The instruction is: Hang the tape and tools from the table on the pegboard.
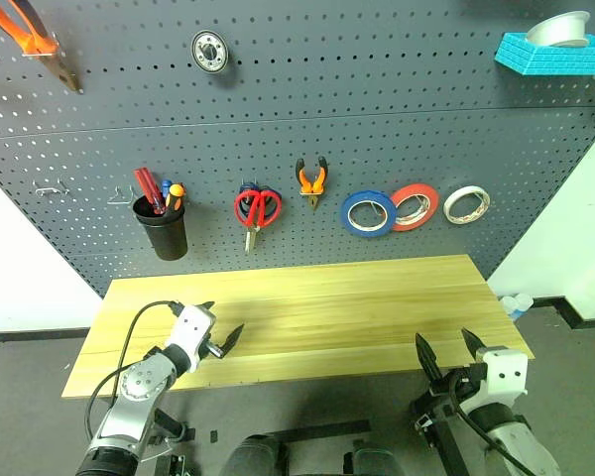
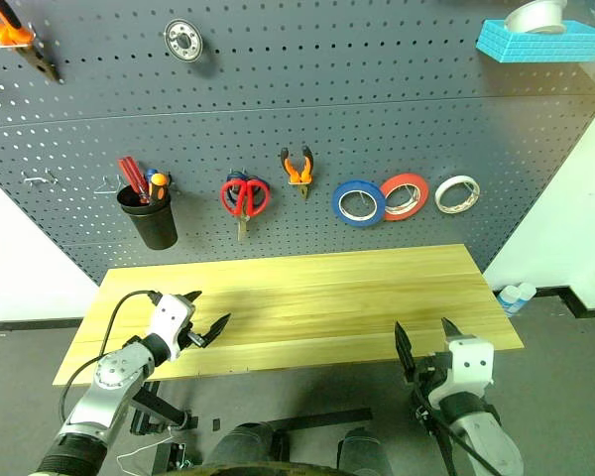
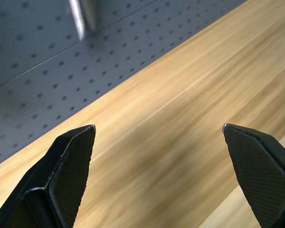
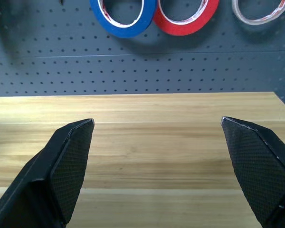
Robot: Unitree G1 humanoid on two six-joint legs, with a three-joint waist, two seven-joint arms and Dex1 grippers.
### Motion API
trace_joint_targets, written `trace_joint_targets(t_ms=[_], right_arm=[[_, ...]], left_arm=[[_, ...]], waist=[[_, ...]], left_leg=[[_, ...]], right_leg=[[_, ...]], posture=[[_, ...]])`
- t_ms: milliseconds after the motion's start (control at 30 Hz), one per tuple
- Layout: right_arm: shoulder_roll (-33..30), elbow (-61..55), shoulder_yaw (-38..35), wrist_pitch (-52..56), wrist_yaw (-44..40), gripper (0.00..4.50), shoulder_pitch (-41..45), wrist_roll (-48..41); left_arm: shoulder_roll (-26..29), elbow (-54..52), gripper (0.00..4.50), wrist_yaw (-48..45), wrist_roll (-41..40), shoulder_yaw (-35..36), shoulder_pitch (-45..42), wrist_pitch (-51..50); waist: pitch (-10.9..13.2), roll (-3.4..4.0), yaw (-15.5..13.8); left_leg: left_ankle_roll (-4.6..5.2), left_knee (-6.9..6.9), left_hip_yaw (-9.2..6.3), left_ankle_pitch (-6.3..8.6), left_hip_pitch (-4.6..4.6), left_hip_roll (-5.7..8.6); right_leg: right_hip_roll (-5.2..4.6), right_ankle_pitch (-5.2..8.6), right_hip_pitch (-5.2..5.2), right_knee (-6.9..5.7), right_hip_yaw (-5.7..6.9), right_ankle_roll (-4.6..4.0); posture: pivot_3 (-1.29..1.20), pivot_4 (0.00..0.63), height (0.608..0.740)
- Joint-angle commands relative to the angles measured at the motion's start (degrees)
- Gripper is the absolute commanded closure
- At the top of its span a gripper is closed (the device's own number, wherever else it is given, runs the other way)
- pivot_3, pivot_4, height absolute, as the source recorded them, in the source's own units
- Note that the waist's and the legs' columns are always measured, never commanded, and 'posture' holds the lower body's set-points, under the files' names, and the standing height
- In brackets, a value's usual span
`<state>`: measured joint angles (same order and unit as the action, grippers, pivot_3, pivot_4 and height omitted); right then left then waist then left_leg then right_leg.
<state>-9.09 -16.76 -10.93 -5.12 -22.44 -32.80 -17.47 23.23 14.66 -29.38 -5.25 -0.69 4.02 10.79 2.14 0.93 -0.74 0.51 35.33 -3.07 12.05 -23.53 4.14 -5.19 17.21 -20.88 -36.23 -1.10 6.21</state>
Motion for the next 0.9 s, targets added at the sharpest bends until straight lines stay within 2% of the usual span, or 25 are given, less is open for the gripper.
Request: trace_joint_targets(t_ms=[33, 100, 233, 333, 567, 800, 900], right_arm=[[1.3, -1.7, -0.9, -2.1, -2.5, 0.0, -3.1, -4.9], [1.1, -1.5, -0.5, -2.0, -3.1, 0.0, -3.5, -5.2], [0.7, -1.3, 0.6, -0.6, -4.8, 0.0, -4.0, -6.5], [0.5, -1.8, 1.4, 0.6, -5.3, 0.0, -4.4, -6.9], [-0.1, -8.8, 4.5, 10.4, 0.8, 0.0, 0.6, -5.7], [-1.7, -21.4, 7.2, 30.6, 11.8, 0.0, 13.9, -8.0], [-2.3, -26.2, 7.0, 37.4, 14.5, 0.0, 16.2, -10.6]], left_arm=[[-0.5, 1.7, 0.02, -0.5, -2.1, 2.6, 1.1, 3.8], [-0.8, 4.8, 0.02, -1.1, -1.9, 2.8, 0.6, 5.4], [-2.0, 19.8, 0.02, -2.3, -1.6, 3.5, -3.6, 12.5], [-1.9, 24.2, 0.02, -4.1, -2.5, 4.1, -4.4, 15.6], [-2.8, 20.5, 0.02, -3.2, -2.4, 3.5, -5.9, 13.2], [-3.9, 18.3, 0.02, -2.9, -2.4, 3.4, -5.5, 11.7], [-4.0, 17.6, 0.02, -3.1, -2.6, 3.5, -5.2, 10.9]], waist=[[-0.2, -0.02, 0.0], [-0.2, 0.0, 0.0], [-0.6, -0.07, 0.0], [-0.7, -0.19, 0.0], [-0.7, -0.23, -0.1], [-0.7, -0.29, -0.2], [-0.8, -0.37, -0.5]], left_leg=[[0.0, -0.08, 0.01, 0.0, 0.03, 0.0], [0.0, -0.16, 0.01, 0.0, 0.05, 0.0], [-0.01, -0.19, 0.01, 0.01, 0.07, 0.0], [-0.01, -0.18, 0.01, 0.01, 0.09, 0.01], [0.0, -0.21, 0.02, 0.01, 0.06, 0.01], [0.0, -0.23, 0.02, 0.01, 0.06, 0.02], [0.0, -0.24, 0.02, 0.01, 0.05, 0.05]], right_leg=[[-0.03, 0.08, 0.0, 0.01, 0.0, -0.03], [-0.04, 0.16, -0.02, 0.01, 0.0, -0.06], [-0.04, 0.17, -0.03, 0.0, 0.01, -0.07], [-0.04, 0.17, -0.02, 0.01, 0.01, -0.07], [-0.09, 0.22, -0.02, 0.0, 0.02, -0.08], [-0.08, 0.22, -0.1, -0.02, 0.04, -0.09], [-0.09, 0.23, -0.12, -0.01, 0.05, -0.09]], posture=[[-0.02, 0.0, 0.74], [-0.02, 0.0, 0.74], [-0.02, 0.0, 0.74], [-0.01, 0.0, 0.74], [0.01, 0.0, 0.74], [0.03, 0.0, 0.74], [0.03, 0.0, 0.74]])
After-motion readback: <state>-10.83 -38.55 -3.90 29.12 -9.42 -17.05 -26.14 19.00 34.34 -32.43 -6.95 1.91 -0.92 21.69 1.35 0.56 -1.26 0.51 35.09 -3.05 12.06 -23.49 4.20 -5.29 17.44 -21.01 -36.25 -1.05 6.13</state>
